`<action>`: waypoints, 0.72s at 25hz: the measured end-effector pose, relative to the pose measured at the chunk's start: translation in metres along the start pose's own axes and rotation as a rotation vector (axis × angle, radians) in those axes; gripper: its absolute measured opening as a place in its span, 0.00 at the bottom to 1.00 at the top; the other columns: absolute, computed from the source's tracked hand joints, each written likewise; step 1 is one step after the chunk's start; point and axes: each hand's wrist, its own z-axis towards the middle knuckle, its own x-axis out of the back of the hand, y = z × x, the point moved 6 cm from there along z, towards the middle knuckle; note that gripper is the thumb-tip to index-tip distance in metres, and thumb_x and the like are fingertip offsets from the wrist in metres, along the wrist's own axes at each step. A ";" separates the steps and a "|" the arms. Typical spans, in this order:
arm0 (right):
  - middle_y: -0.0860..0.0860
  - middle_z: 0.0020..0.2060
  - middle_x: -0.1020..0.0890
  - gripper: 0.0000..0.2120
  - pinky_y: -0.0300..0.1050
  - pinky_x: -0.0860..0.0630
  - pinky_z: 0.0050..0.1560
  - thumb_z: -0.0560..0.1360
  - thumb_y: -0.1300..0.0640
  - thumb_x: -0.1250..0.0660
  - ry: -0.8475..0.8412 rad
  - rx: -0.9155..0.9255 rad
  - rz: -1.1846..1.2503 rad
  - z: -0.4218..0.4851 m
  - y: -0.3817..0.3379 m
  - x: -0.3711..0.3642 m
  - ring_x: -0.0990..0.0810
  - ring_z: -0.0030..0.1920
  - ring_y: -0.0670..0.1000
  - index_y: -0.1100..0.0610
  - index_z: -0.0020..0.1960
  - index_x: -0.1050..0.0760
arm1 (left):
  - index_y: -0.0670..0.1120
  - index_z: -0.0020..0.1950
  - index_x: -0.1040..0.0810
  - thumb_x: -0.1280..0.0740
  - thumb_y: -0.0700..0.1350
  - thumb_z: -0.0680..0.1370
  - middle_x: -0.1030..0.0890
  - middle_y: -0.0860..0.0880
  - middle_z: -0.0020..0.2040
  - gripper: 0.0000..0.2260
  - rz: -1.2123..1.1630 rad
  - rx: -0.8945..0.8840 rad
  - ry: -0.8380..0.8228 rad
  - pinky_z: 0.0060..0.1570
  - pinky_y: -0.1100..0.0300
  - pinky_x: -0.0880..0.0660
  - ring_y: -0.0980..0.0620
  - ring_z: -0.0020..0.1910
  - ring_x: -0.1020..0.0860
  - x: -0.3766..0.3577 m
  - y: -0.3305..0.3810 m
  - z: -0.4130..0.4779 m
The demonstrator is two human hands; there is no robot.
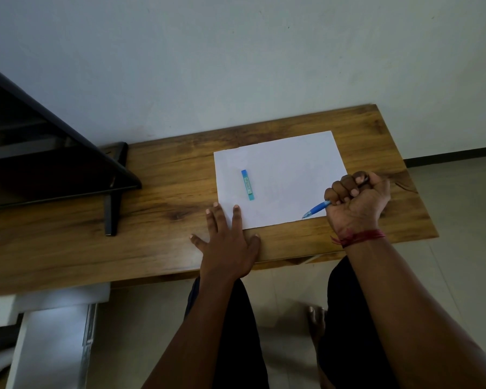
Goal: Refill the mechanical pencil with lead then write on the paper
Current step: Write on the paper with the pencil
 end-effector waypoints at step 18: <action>0.47 0.21 0.38 0.12 0.39 0.45 0.24 0.73 0.56 0.47 0.013 0.012 -0.011 0.000 -0.002 0.002 0.45 0.23 0.46 0.54 0.30 0.36 | 0.52 0.78 0.60 0.50 0.66 0.78 0.64 0.44 0.79 0.35 -0.007 0.003 0.001 0.67 0.27 0.57 0.40 0.77 0.65 0.001 0.003 -0.001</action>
